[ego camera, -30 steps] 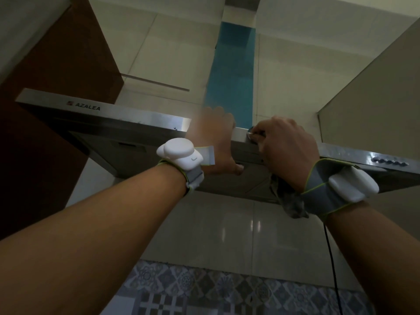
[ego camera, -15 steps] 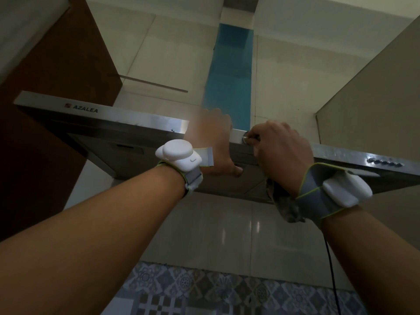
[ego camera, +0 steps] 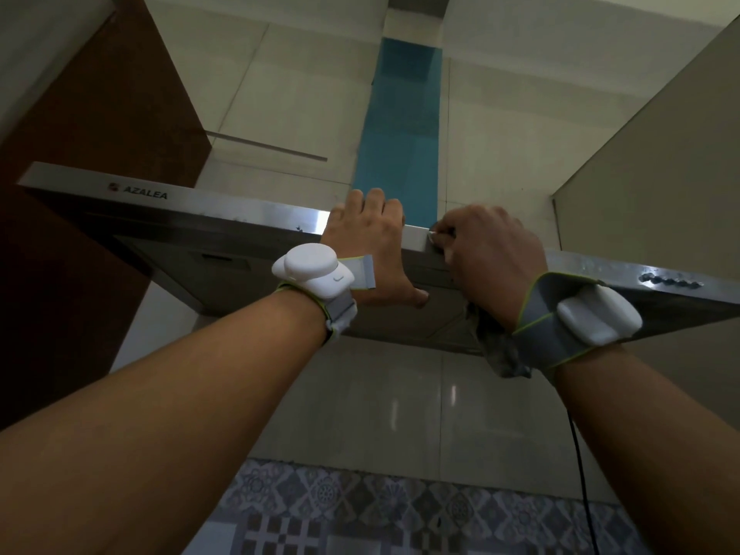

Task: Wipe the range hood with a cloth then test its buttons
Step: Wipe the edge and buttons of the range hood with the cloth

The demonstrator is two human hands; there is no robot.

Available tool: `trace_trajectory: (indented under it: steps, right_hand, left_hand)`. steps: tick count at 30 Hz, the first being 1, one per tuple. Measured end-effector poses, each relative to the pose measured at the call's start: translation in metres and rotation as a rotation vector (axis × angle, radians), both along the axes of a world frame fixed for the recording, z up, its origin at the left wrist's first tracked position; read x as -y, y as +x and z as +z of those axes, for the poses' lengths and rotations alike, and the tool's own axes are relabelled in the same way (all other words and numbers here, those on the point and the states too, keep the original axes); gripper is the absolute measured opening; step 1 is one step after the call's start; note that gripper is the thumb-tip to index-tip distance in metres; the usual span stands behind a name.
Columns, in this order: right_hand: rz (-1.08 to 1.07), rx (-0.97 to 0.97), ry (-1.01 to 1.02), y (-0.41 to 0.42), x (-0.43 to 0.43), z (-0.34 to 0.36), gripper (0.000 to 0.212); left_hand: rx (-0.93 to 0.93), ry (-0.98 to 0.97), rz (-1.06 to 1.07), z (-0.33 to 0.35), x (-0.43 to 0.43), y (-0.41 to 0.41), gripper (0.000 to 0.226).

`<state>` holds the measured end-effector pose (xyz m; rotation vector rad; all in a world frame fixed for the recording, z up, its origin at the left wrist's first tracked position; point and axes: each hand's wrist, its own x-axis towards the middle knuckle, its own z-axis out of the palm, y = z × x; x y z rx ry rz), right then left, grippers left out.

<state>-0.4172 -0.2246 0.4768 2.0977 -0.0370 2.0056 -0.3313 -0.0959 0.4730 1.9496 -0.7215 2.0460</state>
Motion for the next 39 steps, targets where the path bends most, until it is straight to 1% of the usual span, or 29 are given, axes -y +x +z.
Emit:
trace_trajectory:
  steps: [5, 10, 14, 17, 19, 21, 23, 29, 31, 35, 39]
  right_hand:
    - [-0.027, -0.024, -0.025, -0.003, 0.007, -0.008, 0.021]
    - [0.002, -0.044, 0.037, -0.021, 0.02, 0.006, 0.021]
    - [-0.13, -0.106, 0.072, -0.022, 0.014, 0.015, 0.023]
    - [-0.218, -0.115, 0.037, -0.018, 0.005, 0.025, 0.02]
    - [-0.244, -0.189, 0.017, -0.018, -0.003, 0.033, 0.02]
    - [-0.177, -0.315, -0.025, -0.022, -0.013, 0.042, 0.024]
    - [-0.042, -0.389, -0.018, -0.035, -0.019, 0.047, 0.024]
    - [0.05, -0.335, 0.023, -0.051, 0.0, 0.036, 0.023]
    - [0.043, -0.315, 0.05, -0.046, 0.006, 0.028, 0.021]
    - [0.053, -0.216, 0.096, -0.034, 0.023, 0.021, 0.017]
    - [0.051, -0.139, 0.103, -0.027, 0.024, 0.017, 0.017]
  left_hand:
    - [-0.002, 0.023, -0.012, 0.001, -0.004, 0.0, 0.09]
    - [0.016, 0.006, 0.006, 0.002, -0.002, 0.003, 0.092]
    - [0.007, 0.001, 0.02, 0.001, 0.002, 0.006, 0.092]
    - [-0.014, -0.019, 0.025, 0.002, 0.005, 0.003, 0.093]
    - [-0.038, -0.017, 0.022, 0.001, 0.004, -0.001, 0.094]
    - [-0.047, 0.004, 0.013, 0.001, 0.0, -0.002, 0.095]
    - [-0.047, 0.028, -0.003, 0.001, -0.006, -0.003, 0.094]
    - [-0.073, 0.05, -0.01, 0.001, -0.01, -0.008, 0.092]
    - [-0.077, 0.038, 0.001, 0.001, -0.007, -0.009, 0.093]
    - [-0.072, 0.04, 0.019, 0.001, -0.004, -0.009, 0.094]
    - [-0.064, 0.04, 0.017, 0.001, -0.005, -0.009, 0.095]
